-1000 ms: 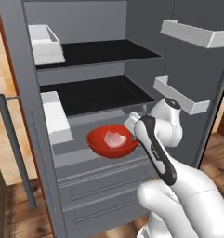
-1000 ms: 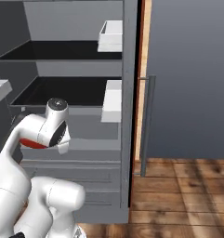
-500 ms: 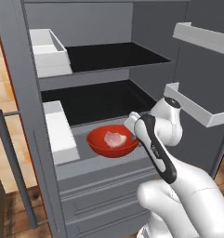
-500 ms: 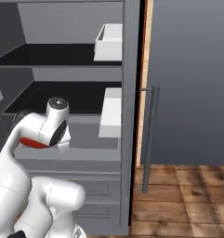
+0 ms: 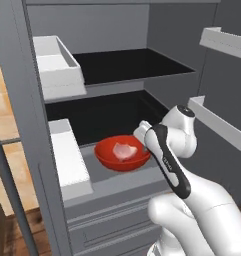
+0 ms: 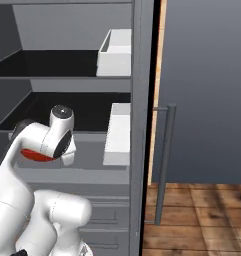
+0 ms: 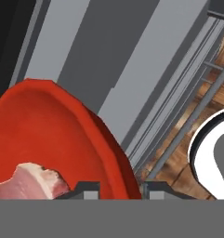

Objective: Place one of the steaks on the plate and the other in the bowl. Then place the bowl in the fridge.

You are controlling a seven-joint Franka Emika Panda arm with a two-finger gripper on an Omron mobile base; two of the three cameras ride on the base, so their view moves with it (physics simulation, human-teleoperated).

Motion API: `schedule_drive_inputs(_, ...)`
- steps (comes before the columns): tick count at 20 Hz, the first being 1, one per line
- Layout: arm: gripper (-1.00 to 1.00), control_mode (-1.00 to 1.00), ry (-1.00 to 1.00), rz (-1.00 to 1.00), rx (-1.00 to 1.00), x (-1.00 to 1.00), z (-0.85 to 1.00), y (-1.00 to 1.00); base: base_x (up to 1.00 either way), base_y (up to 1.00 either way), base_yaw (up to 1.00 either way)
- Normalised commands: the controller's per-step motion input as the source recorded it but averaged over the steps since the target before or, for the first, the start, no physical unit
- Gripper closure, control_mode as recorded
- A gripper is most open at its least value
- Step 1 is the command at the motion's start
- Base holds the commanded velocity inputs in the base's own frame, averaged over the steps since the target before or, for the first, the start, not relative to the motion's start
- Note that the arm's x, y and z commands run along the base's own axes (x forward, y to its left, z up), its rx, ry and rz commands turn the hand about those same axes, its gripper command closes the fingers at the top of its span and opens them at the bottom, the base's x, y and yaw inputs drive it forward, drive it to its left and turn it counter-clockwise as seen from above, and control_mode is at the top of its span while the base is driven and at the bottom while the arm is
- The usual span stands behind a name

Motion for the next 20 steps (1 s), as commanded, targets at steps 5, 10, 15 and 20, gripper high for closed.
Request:
schedule_drive_inputs(5,1.00,1.00,0.00,0.00,0.00,0.00,0.00,0.00,0.41,0.00,0.00)
schedule_drive_inputs(10,1.00,1.00,0.00,0.00,0.00,0.00,0.00,0.00,0.18,0.04,0.00)
schedule_drive_inputs(15,1.00,1.00,0.00,0.00,0.00,0.00,0.00,0.00,0.00,0.01,0.00)
schedule_drive_inputs(20,1.00,-1.00,-0.01,0.00,0.01,-0.18,0.00,0.01,0.00,0.00,0.00)
